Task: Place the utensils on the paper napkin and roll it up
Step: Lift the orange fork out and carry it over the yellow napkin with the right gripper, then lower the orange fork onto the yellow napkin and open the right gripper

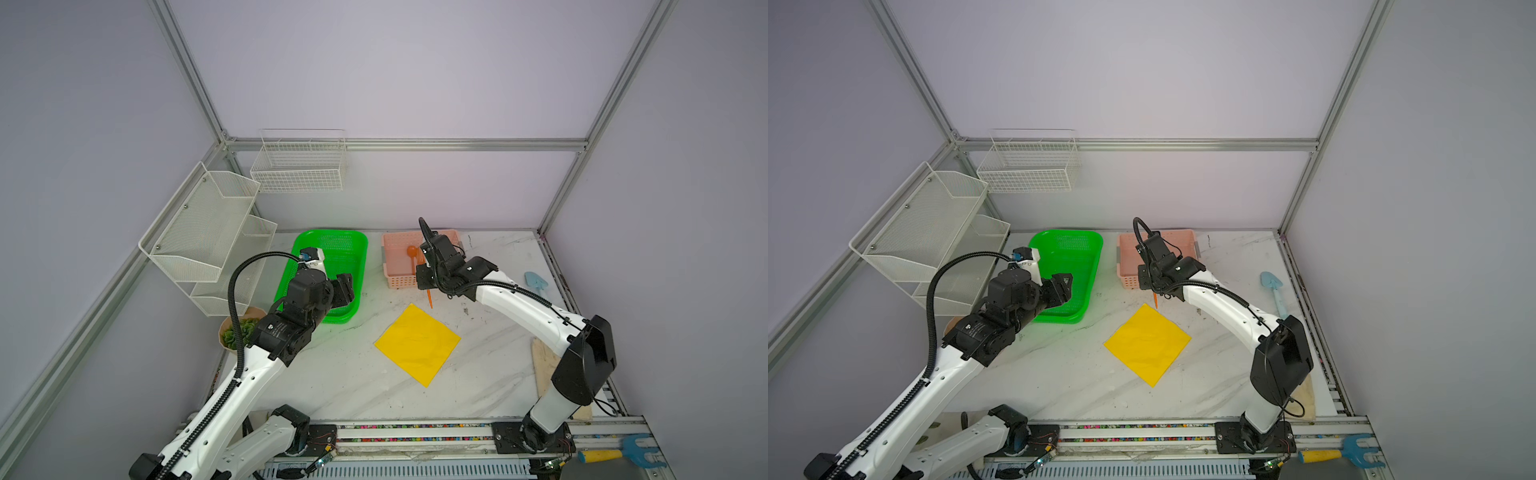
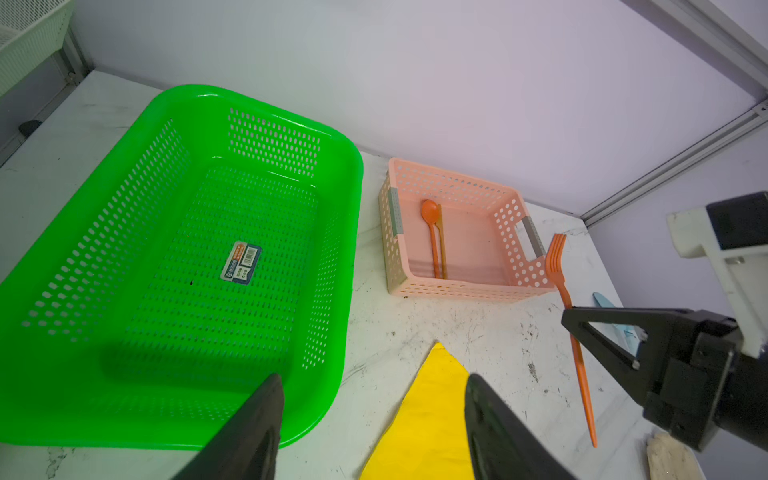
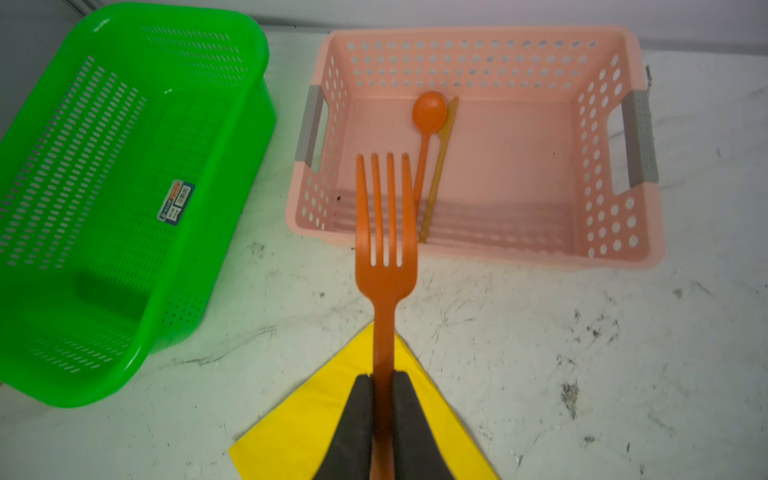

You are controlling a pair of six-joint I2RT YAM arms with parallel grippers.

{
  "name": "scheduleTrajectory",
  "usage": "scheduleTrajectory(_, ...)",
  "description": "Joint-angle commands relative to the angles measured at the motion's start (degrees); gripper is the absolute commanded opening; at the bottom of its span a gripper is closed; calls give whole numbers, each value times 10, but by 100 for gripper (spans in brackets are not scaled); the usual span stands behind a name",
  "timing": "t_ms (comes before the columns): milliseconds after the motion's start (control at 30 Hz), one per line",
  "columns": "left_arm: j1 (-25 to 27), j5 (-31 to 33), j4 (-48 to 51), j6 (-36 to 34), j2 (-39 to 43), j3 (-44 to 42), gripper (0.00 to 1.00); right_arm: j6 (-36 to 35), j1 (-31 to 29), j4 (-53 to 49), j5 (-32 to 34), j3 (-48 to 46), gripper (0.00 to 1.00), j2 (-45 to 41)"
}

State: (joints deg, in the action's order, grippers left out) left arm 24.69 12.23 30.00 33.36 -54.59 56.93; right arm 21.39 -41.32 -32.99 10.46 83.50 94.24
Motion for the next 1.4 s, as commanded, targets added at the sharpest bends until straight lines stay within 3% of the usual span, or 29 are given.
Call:
scheduleTrajectory(0,-2,-9,-6,16,12,-38,68,46,-8,23,6,-63,14,-28)
scheduleTrajectory(133,-2,-19,-11,28,22,-69,68,73,-27,59,-18,-123,14,-28)
scheduleTrajectory(567,1,-28,-26,43,34,-102,68,153,-84,133,4,-184,11,50)
scheduleTrajectory(1367,2,-27,-28,44,29,-96,68,170,-97,170,16,-210,12,100)
